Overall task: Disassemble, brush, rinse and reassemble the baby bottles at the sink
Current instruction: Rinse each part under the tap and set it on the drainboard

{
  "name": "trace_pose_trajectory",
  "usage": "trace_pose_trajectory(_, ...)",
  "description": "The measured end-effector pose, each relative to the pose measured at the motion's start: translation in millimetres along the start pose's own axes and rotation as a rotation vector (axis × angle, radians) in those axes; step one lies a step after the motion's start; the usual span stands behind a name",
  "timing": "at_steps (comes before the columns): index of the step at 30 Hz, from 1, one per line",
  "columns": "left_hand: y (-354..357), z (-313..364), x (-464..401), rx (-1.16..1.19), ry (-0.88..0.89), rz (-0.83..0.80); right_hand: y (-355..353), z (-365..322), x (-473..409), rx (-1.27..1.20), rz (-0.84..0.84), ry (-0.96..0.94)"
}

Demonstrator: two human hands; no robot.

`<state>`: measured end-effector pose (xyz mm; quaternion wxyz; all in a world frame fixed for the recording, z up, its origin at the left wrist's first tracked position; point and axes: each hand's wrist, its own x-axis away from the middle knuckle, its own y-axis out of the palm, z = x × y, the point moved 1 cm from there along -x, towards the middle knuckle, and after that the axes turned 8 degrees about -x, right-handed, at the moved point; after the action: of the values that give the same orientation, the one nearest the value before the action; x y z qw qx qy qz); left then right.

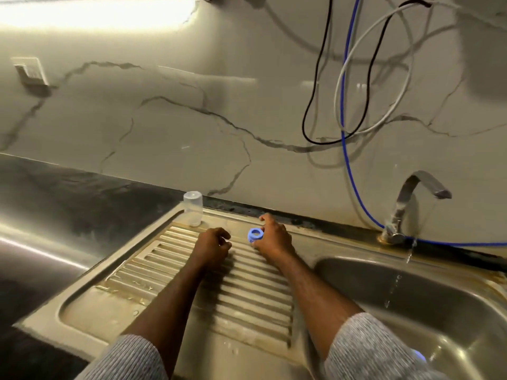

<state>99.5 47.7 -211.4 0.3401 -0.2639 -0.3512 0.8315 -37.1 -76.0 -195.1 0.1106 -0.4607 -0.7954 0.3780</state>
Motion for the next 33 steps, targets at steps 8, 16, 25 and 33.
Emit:
trace_pose_trajectory(8,-1,-2,-3,0.002,0.013,-0.041,18,-5,-14,-0.024,0.024,0.089)
trace_pose_trajectory(16,29,66,17,0.165,0.107,-0.050,-42,52,37,-0.135,0.151,0.004)
trace_pose_trajectory(25,155,199,83,0.394,0.293,-0.236,-175,206,136,0.063,0.200,0.159)
trace_pose_trajectory(33,240,227,106,0.220,0.309,-0.457,-199,283,183,0.126,-0.244,0.430)
